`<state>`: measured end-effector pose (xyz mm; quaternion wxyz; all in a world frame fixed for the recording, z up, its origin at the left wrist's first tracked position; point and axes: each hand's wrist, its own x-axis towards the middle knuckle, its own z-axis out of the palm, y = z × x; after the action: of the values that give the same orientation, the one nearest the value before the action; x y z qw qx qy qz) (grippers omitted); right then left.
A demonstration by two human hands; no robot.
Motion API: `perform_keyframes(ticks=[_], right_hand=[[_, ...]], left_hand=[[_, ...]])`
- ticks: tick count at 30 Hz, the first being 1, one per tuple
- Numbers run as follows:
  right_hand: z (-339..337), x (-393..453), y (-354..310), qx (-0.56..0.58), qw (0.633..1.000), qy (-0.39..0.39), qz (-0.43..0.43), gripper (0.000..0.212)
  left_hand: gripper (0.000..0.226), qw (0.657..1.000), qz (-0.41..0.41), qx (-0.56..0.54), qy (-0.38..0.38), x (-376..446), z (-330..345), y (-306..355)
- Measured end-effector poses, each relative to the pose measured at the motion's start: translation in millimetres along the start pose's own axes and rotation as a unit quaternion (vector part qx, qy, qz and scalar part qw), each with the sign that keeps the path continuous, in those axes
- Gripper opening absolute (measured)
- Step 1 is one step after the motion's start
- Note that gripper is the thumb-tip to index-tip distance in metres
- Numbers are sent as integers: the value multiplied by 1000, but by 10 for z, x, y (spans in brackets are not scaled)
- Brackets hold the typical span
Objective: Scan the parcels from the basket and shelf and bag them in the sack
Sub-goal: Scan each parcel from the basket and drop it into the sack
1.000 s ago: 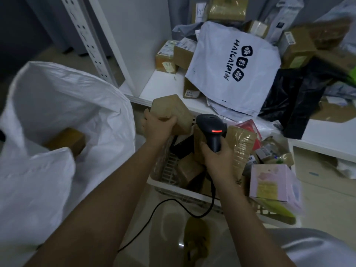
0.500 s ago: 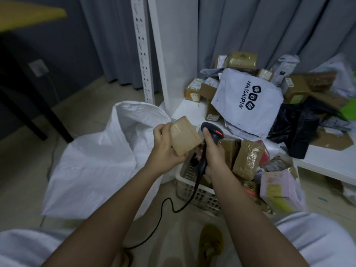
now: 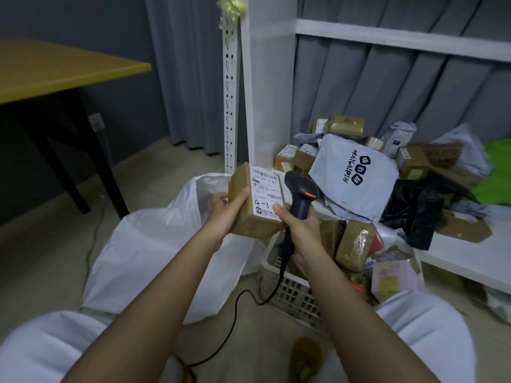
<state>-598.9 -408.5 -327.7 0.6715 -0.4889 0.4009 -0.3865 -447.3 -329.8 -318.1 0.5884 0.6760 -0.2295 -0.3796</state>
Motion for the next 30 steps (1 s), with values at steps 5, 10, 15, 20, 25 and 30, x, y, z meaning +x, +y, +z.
perform_keyframes(ticks=[5, 10, 15, 20, 25, 30], right_hand=[[49, -60, -105, -59, 997, -4, -49, 53], [74, -107, -138, -81, 992, -21, -90, 49], [73, -139, -221, -89, 993, 4, -78, 24], [-11, -224, -229, -142, 989, 0, -41, 16], [-49, -380, -237, -182, 980, -75, -42, 21], [-32, -461, -263, -220, 968, -122, -15, 33]], left_hand=[[58, 999, -10, -7, -40, -99, -70, 91], [60, 999, -26, 5, -48, -158, -163, 137], [52, 1000, 18, -20, -13, -218, -168, 110], [62, 998, 57, -18, 27, -225, -259, 50], [70, 997, 63, 10, 33, -219, -323, 36], [73, 997, 50, 49, 38, -207, -356, 32]])
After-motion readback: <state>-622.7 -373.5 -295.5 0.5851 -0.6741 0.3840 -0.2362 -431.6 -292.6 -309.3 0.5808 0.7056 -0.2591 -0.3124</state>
